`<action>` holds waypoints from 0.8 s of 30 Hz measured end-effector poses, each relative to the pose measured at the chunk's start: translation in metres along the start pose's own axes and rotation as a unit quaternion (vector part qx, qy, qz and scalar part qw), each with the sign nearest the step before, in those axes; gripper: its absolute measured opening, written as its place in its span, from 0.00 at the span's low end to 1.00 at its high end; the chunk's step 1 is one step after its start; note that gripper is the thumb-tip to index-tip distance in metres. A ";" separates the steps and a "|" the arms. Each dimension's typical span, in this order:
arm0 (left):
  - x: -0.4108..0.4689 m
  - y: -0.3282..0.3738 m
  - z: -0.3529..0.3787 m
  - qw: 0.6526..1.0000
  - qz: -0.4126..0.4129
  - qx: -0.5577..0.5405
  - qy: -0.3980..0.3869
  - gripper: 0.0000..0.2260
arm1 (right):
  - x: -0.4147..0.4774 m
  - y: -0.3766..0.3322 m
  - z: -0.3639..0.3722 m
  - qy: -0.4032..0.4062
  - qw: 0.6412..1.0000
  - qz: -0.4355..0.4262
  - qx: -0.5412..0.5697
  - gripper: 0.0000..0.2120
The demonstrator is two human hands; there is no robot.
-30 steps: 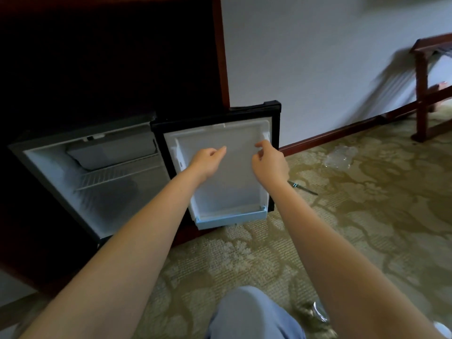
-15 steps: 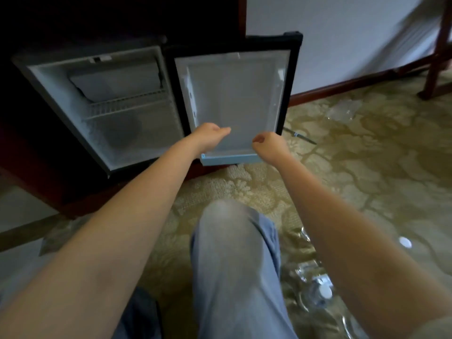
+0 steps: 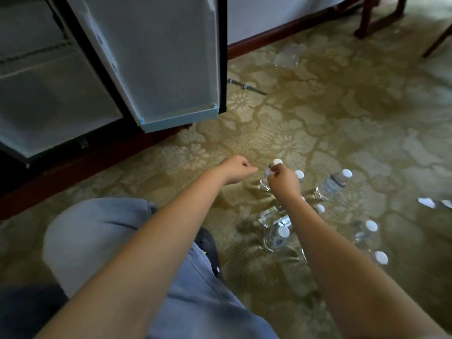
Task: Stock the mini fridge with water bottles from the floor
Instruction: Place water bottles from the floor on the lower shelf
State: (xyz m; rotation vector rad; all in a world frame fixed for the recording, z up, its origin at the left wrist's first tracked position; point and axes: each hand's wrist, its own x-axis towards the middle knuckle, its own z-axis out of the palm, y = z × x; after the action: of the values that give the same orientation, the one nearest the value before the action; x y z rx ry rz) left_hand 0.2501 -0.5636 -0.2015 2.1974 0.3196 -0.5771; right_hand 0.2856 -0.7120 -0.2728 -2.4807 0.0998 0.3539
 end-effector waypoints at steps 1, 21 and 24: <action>0.004 0.000 0.010 1.000 -0.002 0.000 -0.010 0.11 | -0.001 0.010 0.000 0.020 1.000 0.011 0.005 0.17; 0.065 -0.042 -0.007 0.998 -0.064 -0.005 0.020 0.16 | 0.115 0.028 0.028 -0.098 0.924 -0.057 -0.364 0.24; 0.069 -0.052 -0.007 0.997 -0.078 0.002 0.024 0.17 | 0.118 0.025 0.041 -0.113 0.936 -0.057 -0.328 0.19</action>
State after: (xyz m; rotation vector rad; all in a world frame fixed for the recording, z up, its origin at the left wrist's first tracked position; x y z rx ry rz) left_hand 0.2903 -0.5234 -0.2663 2.2065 0.5188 -0.6093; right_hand 0.3856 -0.7063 -0.3510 -3.0545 -0.3083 0.7130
